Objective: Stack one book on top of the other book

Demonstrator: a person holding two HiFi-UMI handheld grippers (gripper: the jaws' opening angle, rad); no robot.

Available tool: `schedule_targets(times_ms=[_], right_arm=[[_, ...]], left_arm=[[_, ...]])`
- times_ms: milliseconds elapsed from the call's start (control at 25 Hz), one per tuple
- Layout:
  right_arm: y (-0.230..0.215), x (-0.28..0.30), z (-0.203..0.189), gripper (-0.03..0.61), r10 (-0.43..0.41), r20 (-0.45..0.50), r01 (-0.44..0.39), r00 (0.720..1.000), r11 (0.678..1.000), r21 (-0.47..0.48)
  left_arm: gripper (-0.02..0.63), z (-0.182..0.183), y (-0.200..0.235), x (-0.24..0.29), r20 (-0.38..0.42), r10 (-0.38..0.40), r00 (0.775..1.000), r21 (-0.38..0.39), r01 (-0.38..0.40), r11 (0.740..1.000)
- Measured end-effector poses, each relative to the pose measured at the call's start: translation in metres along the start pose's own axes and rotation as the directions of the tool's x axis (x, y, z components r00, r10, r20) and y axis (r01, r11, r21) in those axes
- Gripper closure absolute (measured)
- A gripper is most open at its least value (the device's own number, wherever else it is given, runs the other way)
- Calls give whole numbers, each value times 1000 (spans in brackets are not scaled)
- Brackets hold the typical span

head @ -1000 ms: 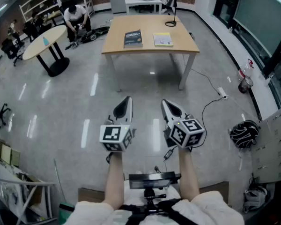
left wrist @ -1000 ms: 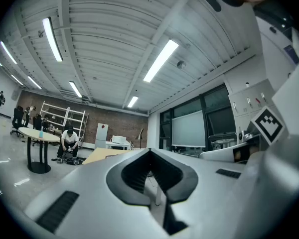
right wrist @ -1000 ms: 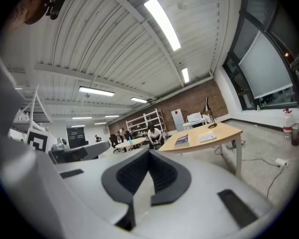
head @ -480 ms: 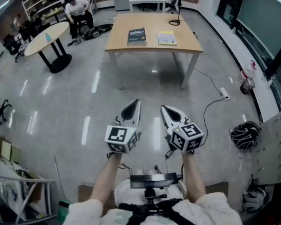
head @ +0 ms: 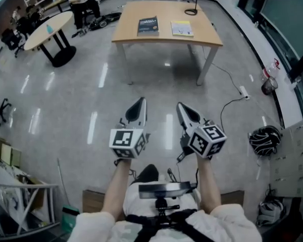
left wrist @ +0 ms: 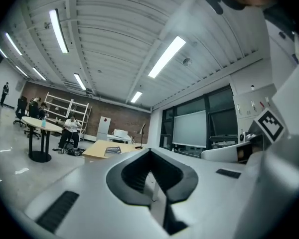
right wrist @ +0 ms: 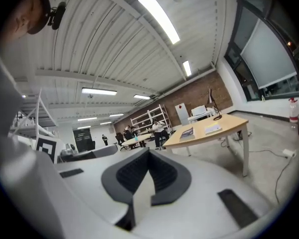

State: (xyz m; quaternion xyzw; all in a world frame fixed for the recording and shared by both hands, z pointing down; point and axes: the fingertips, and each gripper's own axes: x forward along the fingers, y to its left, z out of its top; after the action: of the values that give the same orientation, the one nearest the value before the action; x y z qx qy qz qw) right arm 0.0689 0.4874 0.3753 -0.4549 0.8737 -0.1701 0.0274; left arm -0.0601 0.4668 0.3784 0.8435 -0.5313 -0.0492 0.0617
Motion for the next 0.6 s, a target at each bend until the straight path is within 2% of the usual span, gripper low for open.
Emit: schedule_targets(times_ms=[120, 280, 400, 600], right_arm=[[-8, 9, 1, 578, 12, 15, -13, 1000, 998, 58], [-18, 38, 0, 578, 17, 38, -20, 999, 997, 80], [-44, 84, 8, 578, 15, 42, -18, 999, 998, 67], [-71, 177, 33, 578, 19, 32, -21, 999, 998, 63]], left_arm=[[606, -5, 19, 5, 2, 39, 999, -19, -39, 999], [606, -14, 45, 28, 4, 10, 1000, -69, -10, 998], [606, -11, 70, 69, 20, 9, 1000, -85, -8, 996], [606, 6, 128, 141, 24, 13, 1000, -71, -12, 997]])
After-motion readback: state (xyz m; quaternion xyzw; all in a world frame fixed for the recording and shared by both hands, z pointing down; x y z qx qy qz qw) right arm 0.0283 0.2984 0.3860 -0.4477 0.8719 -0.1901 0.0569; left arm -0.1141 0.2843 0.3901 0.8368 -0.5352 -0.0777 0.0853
